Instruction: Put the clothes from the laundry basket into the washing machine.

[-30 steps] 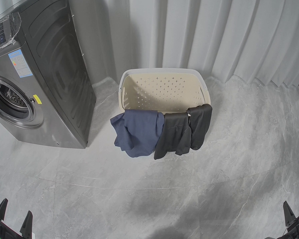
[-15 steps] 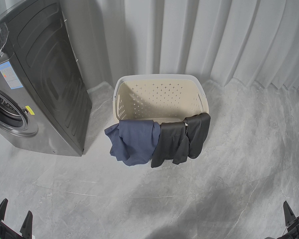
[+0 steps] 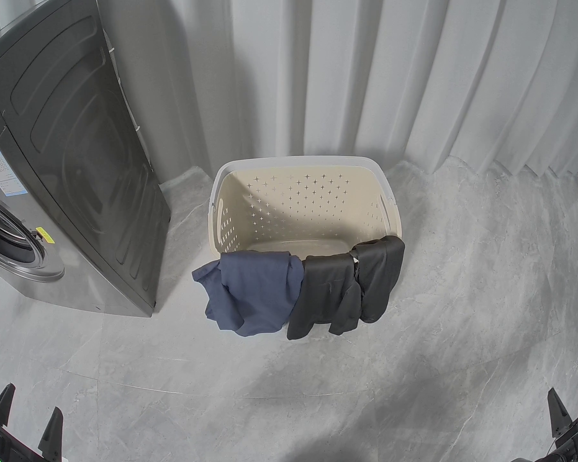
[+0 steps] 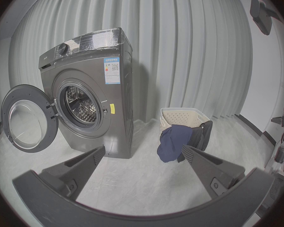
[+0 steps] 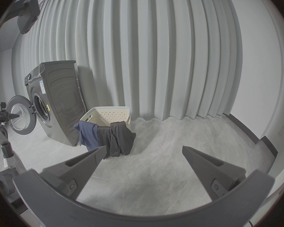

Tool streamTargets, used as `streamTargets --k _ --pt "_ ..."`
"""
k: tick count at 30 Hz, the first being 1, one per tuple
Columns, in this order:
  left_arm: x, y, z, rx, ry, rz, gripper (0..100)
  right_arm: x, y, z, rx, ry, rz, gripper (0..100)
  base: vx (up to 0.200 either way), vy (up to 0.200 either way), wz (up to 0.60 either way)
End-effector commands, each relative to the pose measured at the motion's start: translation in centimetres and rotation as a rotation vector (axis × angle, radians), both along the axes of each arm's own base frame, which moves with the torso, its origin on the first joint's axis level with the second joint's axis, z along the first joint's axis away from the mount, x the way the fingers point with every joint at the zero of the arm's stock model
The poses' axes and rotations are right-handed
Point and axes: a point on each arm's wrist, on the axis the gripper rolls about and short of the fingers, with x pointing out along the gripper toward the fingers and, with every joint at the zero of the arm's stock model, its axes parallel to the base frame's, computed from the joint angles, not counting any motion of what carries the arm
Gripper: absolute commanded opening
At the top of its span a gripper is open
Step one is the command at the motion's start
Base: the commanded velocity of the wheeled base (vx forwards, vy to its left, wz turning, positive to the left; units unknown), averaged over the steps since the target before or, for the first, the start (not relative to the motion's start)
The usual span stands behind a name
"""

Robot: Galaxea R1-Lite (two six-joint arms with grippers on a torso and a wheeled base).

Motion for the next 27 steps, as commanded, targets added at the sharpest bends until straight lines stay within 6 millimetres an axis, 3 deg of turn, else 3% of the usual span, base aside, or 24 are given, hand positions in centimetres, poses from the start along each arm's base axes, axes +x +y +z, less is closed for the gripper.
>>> streamTargets --k 1,9,16,18,20,26,27 --pt "0.0 0.0 -0.4 -0.001 0.004 0.000 100 0.0 0.0 -0.5 0.000 0.005 0.001 100 0.000 0.000 0.00" --pt "0.0 0.0 -0.4 0.000 0.004 0.000 100 0.0 0.0 -0.5 0.000 0.005 -0.001 100 0.000 0.000 0.00" --pt "0.0 0.0 -0.4 0.000 0.003 0.000 100 0.0 0.0 -0.3 -0.005 -0.020 0.008 100 0.200 0.000 0.00" --pt "0.0 0.0 -0.4 -0.001 0.003 0.000 100 -0.3 0.0 0.9 -0.007 -0.078 0.008 100 0.200 0.000 0.00" --pt "0.0 0.0 -0.4 -0.001 0.003 0.002 100 -1.4 0.0 4.7 0.001 -0.194 0.004 100 0.000 0.000 0.00" --pt "0.0 0.0 -0.4 -0.001 0.003 0.002 100 3.0 0.1 5.5 0.027 0.155 0.064 100 0.000 0.000 0.00" --pt "0.0 0.0 -0.4 -0.001 0.003 0.002 100 3.0 0.1 5.5 0.027 0.155 0.064 100 0.000 0.000 0.00"
